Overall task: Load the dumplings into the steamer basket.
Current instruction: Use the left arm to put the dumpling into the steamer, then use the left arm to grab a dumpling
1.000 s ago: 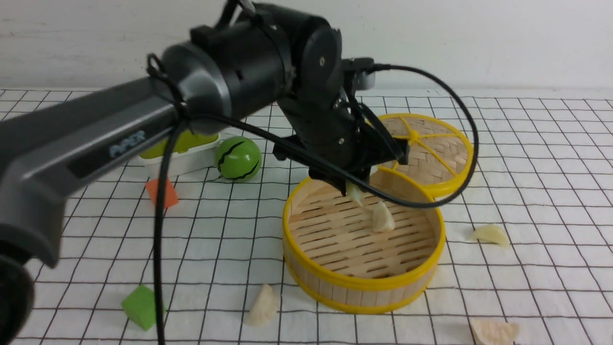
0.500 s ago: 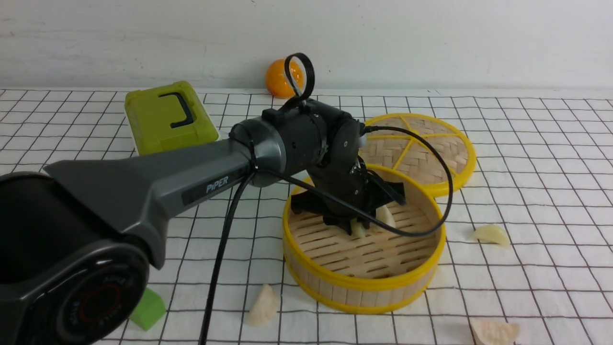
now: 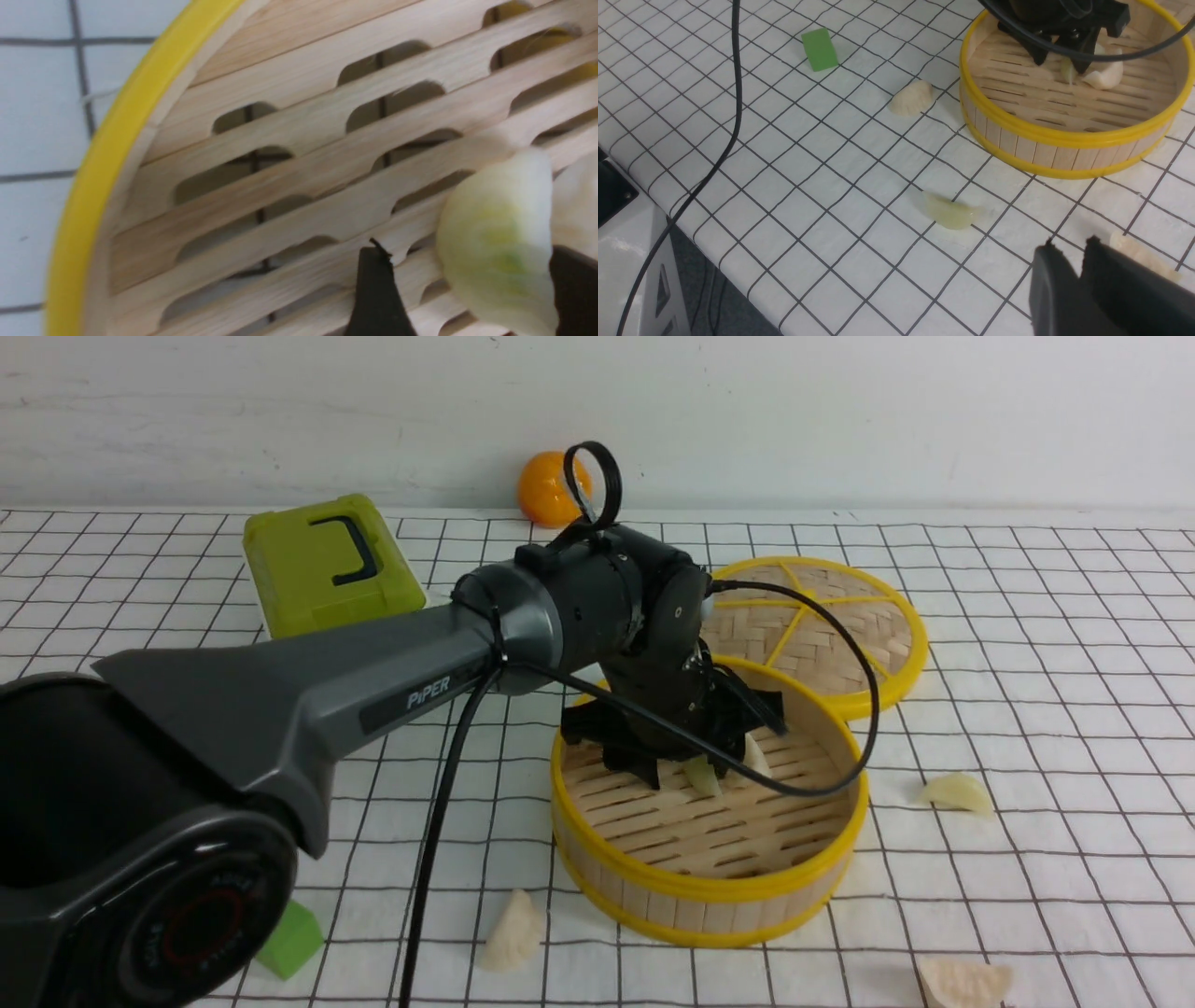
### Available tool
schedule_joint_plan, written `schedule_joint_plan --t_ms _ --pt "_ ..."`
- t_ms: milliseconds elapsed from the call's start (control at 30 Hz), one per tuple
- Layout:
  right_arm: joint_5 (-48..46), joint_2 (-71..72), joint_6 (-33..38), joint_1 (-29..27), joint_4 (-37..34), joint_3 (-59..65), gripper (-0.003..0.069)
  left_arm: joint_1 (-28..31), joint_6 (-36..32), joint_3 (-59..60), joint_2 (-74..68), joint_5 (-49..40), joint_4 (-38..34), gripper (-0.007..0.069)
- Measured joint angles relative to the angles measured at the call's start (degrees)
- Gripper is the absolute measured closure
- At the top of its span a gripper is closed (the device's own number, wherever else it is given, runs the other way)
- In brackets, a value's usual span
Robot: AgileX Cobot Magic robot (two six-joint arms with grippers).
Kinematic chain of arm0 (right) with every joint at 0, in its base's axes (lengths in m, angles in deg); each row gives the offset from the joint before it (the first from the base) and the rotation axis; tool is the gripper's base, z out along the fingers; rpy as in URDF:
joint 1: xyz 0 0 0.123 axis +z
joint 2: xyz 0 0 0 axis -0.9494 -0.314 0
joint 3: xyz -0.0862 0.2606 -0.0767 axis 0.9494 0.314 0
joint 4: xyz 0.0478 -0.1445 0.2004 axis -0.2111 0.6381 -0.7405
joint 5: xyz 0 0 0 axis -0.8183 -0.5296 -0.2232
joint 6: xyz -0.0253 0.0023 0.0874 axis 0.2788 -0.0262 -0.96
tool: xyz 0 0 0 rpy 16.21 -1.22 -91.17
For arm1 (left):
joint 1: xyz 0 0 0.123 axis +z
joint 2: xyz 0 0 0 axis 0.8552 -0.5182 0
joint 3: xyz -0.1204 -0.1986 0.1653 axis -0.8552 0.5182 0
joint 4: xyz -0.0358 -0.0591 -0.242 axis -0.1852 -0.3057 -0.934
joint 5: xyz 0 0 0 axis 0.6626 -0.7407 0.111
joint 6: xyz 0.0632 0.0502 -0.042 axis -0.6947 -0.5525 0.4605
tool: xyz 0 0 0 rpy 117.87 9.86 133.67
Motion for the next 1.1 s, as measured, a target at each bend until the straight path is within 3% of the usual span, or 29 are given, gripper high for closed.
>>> schedule_joint_plan --t_ms 300,433,567,767,967,1100 --pt "0.0 0.0 0.0 0.0 0.0 0.0 0.056 -0.05 -11.43 -4.8 14.36 -14.18 5.85 0.0176" --pt "0.05 0.0 0.0 0.0 0.0 0.0 0.0556 -0.05 -13.51 -4.9 21.07 -22.1 8.46 0.0176" --pt "0.38 0.0 0.0 0.0 0.07 0.0 0.0555 -0.05 -13.83 -0.48 25.87 -23.71 9.72 0.0176" --pt "0.15 0.0 -0.04 0.0 0.11 0.0 0.0554 -0.05 -12.84 13.11 32.49 -23.25 9.72 0.0179" --pt "-0.67 0.0 -0.04 0.0 0.11 0.0 0.055 2.22 -5.71 35.6 40.24 -10.5 8.3 0.0179" --pt "-0.67 0.0 -0.04 0.0 0.11 0.0 0.0551 5.6 -5.57 46.56 40.56 -2.37 3.96 0.0179"
